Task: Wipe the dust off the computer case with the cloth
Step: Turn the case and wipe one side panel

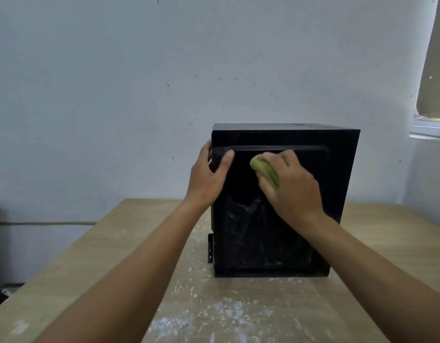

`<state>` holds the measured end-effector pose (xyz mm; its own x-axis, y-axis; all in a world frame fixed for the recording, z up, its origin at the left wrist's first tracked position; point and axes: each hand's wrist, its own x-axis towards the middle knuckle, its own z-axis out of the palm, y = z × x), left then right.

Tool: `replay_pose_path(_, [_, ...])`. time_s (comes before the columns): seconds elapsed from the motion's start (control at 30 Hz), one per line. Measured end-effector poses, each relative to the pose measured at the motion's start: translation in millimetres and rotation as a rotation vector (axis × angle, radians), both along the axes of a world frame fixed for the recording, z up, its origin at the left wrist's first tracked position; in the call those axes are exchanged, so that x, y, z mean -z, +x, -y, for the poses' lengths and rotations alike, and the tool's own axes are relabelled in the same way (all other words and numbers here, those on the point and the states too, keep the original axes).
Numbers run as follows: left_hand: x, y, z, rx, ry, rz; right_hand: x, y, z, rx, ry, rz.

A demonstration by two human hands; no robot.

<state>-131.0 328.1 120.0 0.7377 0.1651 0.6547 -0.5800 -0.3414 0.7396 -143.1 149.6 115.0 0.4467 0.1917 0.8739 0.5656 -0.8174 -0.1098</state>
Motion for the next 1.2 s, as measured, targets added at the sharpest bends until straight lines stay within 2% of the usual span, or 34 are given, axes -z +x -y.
replay_pose_path(0.13, [32, -7, 11, -0.033, 0.068, -0.053, -33, 0, 4, -0.02, -0.01, 0.016])
replay_pose_path(0.37, [52, -3, 19, -0.049, 0.002, -0.13, -60, 1, -13, 0.038, -0.153, 0.013])
replay_pose_path(0.7, [57, 7, 13, -0.002, 0.018, -0.104, -35, -1, -39, 0.121, -0.243, 0.154])
replay_pose_path(0.8, [60, 11, 13, 0.006, 0.005, -0.084, -28, -6, -41, 0.14, -0.361, 0.194])
replay_pose_path(0.93, [65, 19, 12, -0.003, 0.02, -0.104, 1, -8, -49, 0.133, -0.505, 0.14])
replay_pose_path(1.1, [69, 19, 12, 0.001, 0.019, -0.11, 8, -7, -53, 0.164, -0.497, 0.118])
replay_pose_path(1.2, [65, 16, 12, 0.031, 0.009, -0.097, -11, -7, -54, 0.15, -0.416, 0.126])
